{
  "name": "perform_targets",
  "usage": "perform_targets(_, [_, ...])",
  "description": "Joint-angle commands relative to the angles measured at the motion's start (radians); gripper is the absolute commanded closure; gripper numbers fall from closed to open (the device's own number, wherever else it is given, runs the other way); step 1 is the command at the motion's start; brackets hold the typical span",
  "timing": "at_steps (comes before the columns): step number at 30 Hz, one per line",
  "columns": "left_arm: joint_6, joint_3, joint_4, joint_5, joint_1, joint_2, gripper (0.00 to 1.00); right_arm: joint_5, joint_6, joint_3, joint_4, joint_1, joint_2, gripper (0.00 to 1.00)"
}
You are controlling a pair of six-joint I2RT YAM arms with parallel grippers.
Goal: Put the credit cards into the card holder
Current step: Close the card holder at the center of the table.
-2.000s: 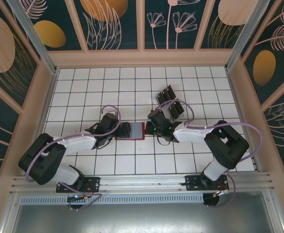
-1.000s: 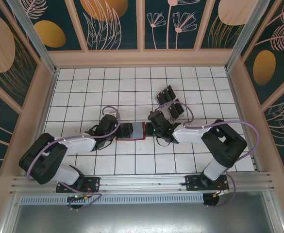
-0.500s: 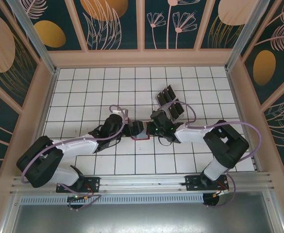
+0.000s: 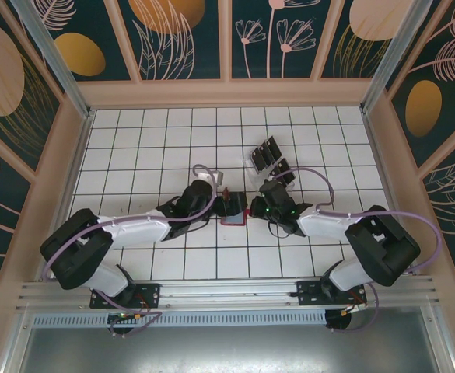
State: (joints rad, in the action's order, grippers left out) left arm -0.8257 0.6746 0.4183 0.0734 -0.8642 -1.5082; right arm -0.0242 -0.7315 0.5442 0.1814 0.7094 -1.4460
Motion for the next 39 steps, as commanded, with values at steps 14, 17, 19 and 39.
perform_targets(14, [-0.080, 0.051, 0.020, -0.044, -0.062, -0.189, 0.01, 0.039, -0.022, -0.070, 0.033, -0.034, 0.078, 1.00])
perform_targets(17, [-0.079, 0.063, -0.005, -0.056, -0.061, -0.199, 0.01, 0.043, -0.018, -0.070, 0.033, -0.037, 0.082, 1.00])
perform_targets(19, [-0.084, 0.062, -0.005, -0.057, -0.061, -0.200, 0.02, 0.047, -0.015, -0.071, 0.031, -0.037, 0.086, 0.99])
perform_targets(39, [0.097, 0.202, -0.458, -0.370, 0.054, -0.006, 0.01, -0.012, -0.062, 0.012, -0.152, 0.114, 0.294, 0.85])
